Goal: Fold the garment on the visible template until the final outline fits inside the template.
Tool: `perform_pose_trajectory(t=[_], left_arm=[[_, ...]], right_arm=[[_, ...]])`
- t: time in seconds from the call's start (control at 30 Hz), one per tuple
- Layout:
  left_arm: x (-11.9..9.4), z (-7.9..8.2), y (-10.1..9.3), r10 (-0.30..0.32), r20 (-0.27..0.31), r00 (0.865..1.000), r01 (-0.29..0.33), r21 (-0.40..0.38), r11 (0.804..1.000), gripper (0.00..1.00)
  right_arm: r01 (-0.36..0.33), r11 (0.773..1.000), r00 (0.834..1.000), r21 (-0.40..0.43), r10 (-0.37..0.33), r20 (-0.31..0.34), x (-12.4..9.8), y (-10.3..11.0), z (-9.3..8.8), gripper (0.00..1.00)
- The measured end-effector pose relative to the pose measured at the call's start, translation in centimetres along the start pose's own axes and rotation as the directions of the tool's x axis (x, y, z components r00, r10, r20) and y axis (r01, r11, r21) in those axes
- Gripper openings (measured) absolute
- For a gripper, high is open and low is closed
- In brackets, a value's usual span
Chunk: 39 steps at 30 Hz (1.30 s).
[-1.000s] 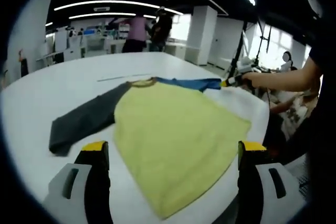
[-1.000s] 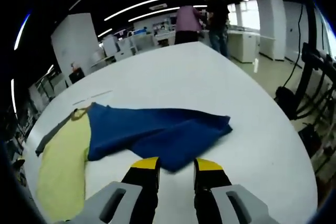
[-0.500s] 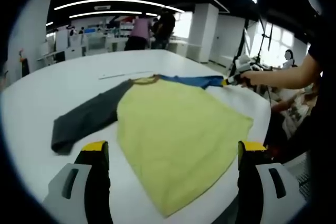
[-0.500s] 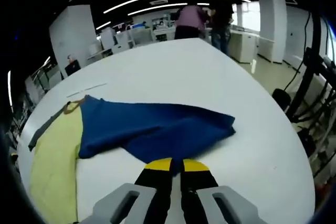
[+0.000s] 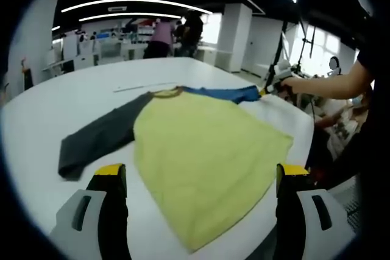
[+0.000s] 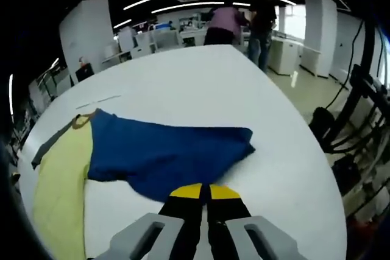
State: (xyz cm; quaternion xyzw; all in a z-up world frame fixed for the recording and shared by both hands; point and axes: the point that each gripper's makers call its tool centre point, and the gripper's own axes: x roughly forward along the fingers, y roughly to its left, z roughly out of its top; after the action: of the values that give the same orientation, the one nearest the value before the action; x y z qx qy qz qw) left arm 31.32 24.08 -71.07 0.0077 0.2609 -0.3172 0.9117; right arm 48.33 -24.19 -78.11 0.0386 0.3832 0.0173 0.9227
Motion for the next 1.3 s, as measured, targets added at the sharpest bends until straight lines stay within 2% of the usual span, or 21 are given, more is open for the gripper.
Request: perform_pose_trajectory(t=[0.27,0.4,0.6,0.77,0.97,1.3], left_arm=[[0.0,-0.2,0.0,0.001,-0.006,1.0,-0.001,0.002,1.0,0.99],[-0.1,-0.2,0.0,0.003,-0.004,1.0,-0.003,0.002,1.0,0.99],[-0.2,-0.3,0.0,0.008,-0.006,1.0,-0.008,0.002,1.0,0.99],[-0.3,-0.3,0.1,0.012,-0.006,1.0,-0.012,0.004,1.0,0.99],[-0.5,0.0,0.1,0.016,0.014,1.0,-0.016,-0.004,1.0,0.99],[-0.5,0.3,-0.4,-0.007,0.025,1.0,0.007,0.016,1.0,0.99]], right_arm=[[0.003,1.0,1.0,0.018,-0.002,-0.024,0.1,-0.1,-0.6,0.0],[-0.005,0.998,1.0,0.059,0.006,-0.016,-0.1,-0.1,-0.5,0.09],[0.002,0.999,1.0,0.055,-0.002,0.009,0.3,-0.5,0.1,0.16],[-0.007,0.995,1.0,0.102,0.004,0.024,0.8,-0.8,0.3,0.12],[-0.011,0.992,0.999,0.125,0.007,0.031,0.7,-0.6,0.5,0.0],[-0.033,0.99,0.996,0.14,0.021,0.083,-0.5,0.3,2.1,0.0]])
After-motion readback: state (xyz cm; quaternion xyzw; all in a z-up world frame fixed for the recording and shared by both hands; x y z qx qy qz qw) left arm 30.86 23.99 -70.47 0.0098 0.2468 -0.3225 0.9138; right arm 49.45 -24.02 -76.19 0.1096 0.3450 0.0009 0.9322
